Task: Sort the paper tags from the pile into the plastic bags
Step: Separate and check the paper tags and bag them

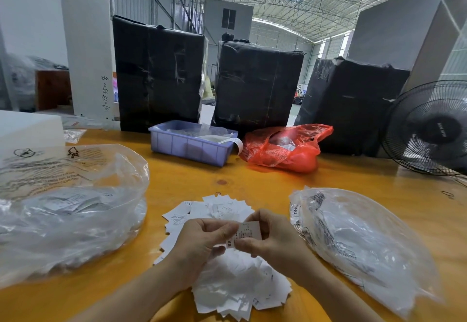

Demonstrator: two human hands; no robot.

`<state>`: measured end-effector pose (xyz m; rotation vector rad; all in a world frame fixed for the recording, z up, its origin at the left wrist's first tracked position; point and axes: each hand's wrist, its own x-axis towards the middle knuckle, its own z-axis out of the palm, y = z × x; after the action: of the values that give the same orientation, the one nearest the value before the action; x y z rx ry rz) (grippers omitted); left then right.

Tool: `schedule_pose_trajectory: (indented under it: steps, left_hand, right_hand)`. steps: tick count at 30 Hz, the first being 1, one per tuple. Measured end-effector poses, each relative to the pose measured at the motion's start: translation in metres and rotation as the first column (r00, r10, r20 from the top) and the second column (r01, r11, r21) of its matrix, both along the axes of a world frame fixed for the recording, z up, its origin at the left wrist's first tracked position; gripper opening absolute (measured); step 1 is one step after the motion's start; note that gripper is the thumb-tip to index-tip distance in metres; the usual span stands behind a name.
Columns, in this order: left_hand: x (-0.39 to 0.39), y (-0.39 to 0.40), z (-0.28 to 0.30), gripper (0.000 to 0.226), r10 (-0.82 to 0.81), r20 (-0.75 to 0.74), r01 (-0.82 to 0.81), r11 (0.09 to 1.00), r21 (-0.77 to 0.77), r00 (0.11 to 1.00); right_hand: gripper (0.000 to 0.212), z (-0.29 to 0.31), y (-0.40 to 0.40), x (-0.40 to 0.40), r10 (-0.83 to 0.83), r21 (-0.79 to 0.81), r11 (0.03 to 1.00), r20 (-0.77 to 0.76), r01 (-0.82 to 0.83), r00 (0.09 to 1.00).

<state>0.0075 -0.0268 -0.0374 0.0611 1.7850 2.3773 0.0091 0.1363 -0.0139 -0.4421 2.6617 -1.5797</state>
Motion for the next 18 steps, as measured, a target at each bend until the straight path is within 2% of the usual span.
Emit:
schedule_pose_trajectory:
  steps: [3,6,9,13,18]
  left_hand:
    - [0.0002,0.0011,-0.0011,0.032,-0.009,-0.001,0.009,1.000,0.013,1.000]
    - [-0.0040,0.0020,-0.0021,0.024,0.013,0.059,-0.022,0.988,0.150,0.998]
    - [-0.0066,0.0017,-0.0021,0.020,0.027,0.113,-0.053,0.971,0.233,0.993]
    - [-0.0074,-0.0001,-0.0031,0.022,0.013,0.128,-0.042,0.974,0.224,0.992]
    - [-0.0069,0.0012,-0.0031,0.015,-0.016,0.121,-0.010,0.979,0.206,0.993]
  right_hand:
    - [0.023,0.0009,-0.0003,-0.0003,-0.023,-0.008,1.000,-0.059,0.022,0.998]
    - [0.010,0.0034,0.0016,-0.0013,-0.075,-0.032,0.997,-0.172,0.071,0.982]
    - [0.011,0.0057,0.0029,-0.0020,-0.139,-0.117,0.987,-0.228,0.115,0.964]
    - [0.016,0.0056,0.0020,-0.0011,-0.157,-0.127,0.984,-0.270,0.126,0.950]
    - [0.010,0.0038,0.0007,0.0002,-0.177,-0.072,0.984,-0.320,0.162,0.931]
